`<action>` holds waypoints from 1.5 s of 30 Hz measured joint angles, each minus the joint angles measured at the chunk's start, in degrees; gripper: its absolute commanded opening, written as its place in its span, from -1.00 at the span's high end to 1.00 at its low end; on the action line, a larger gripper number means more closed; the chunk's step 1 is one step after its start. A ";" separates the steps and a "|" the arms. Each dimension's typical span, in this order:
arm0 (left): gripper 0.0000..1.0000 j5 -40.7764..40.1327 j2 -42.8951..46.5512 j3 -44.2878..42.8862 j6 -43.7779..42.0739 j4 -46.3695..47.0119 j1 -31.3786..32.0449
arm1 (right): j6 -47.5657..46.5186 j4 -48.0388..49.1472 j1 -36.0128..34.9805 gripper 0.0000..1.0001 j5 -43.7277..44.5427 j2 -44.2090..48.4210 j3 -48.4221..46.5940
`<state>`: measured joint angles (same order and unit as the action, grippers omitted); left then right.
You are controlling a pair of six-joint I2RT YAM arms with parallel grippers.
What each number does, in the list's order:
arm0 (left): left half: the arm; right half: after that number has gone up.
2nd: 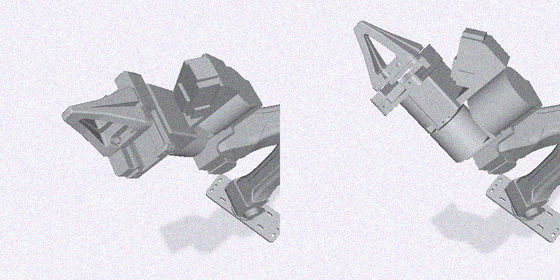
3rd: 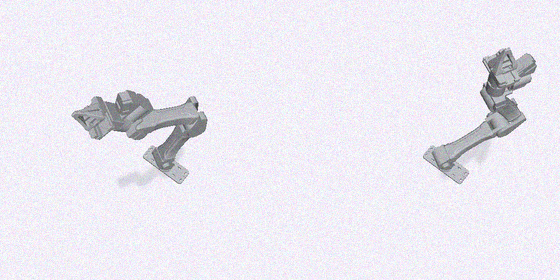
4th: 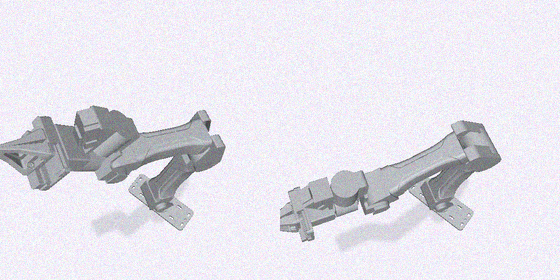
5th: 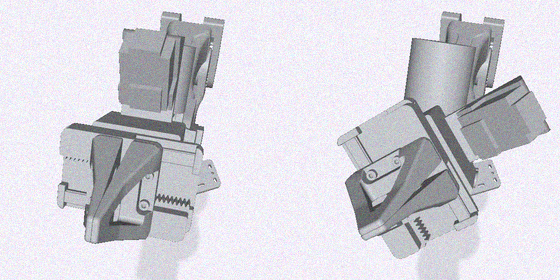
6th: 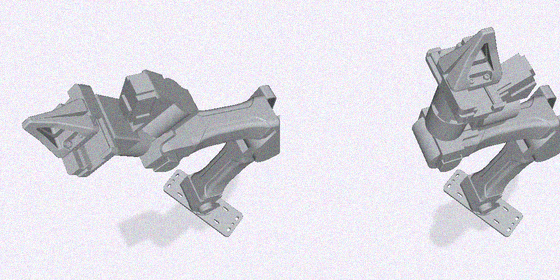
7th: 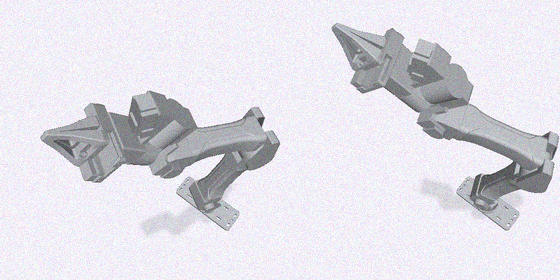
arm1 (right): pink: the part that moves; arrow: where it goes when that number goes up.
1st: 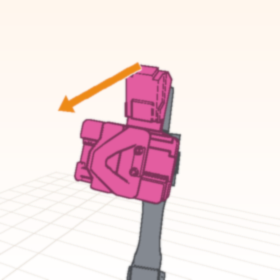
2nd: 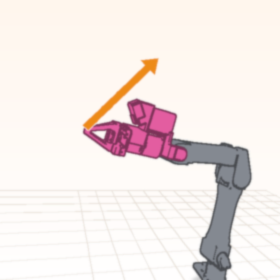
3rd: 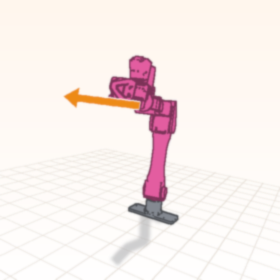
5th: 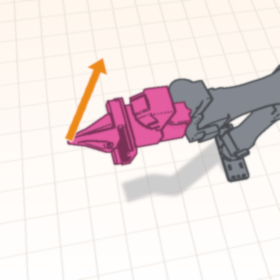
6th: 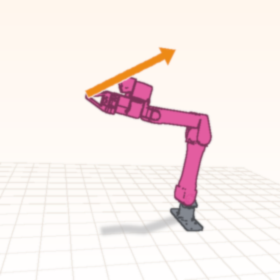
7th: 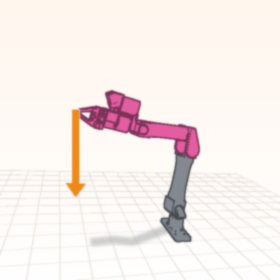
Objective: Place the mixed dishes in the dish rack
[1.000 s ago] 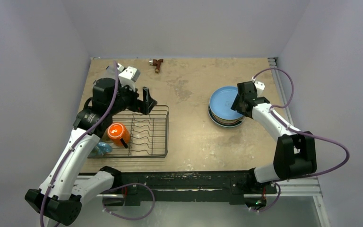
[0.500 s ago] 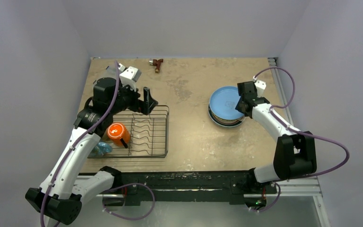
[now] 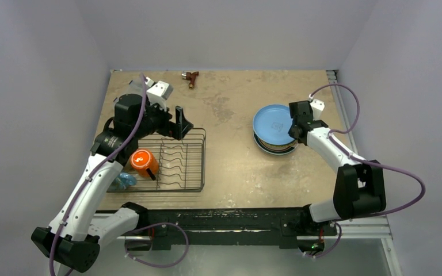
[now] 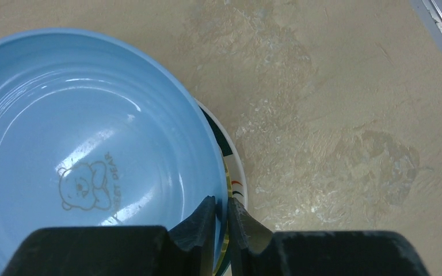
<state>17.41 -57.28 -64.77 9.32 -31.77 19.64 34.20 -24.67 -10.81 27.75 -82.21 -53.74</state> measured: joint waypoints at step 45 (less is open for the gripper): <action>-0.64 11.04 -11.34 -0.66 2.05 -0.48 0.31 | 2.99 6.84 -26.75 1.00 -23.82 21.81 -2.08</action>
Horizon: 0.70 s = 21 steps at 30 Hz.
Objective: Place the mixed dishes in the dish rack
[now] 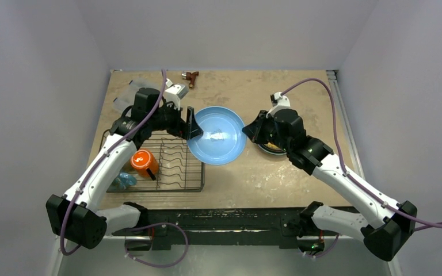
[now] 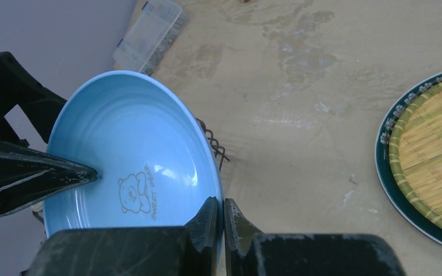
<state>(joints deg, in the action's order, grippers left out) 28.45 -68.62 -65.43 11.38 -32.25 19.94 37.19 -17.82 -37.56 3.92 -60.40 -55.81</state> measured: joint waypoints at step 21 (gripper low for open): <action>1.00 1.68 4.26 0.48 -0.63 1.53 0.07 | -4.83 -1.73 -2.62 -0.38 -5.64 -4.37 -4.31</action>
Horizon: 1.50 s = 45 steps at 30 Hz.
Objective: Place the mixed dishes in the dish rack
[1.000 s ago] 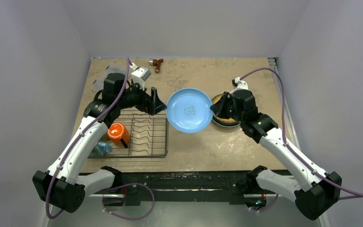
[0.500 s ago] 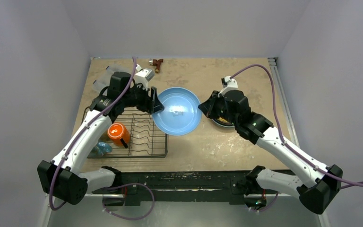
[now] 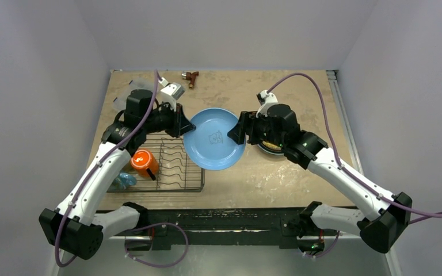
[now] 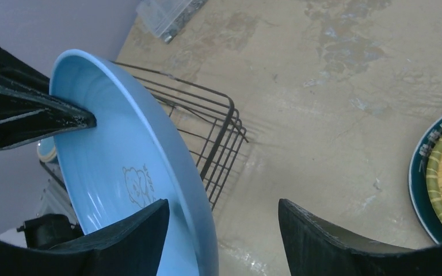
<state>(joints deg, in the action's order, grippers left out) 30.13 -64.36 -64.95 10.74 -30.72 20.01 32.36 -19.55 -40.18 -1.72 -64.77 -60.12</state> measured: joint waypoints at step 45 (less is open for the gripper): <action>-0.50 -59.91 42.62 18.38 -1.46 14.80 -2.82 | -65.00 33.07 -29.38 1.00 40.92 -34.36 -18.23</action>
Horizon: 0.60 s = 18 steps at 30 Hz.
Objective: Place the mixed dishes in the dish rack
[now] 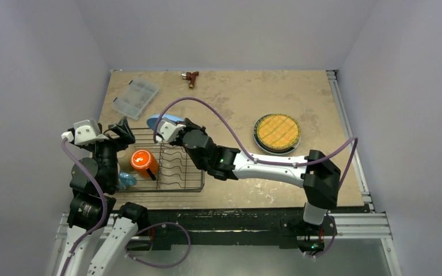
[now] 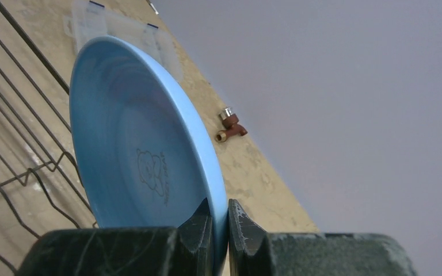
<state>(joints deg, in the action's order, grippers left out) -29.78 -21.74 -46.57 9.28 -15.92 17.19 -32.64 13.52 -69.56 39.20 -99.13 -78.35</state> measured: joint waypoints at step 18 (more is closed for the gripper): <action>-0.50 -0.07 0.00 0.02 0.11 0.44 -1.88 | -13.03 10.99 -0.94 1.00 -1.29 -2.82 3.17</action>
<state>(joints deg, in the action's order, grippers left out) -29.85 -21.74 -46.54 9.39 -15.49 15.31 -45.67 24.51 -70.50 37.91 -101.95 -75.18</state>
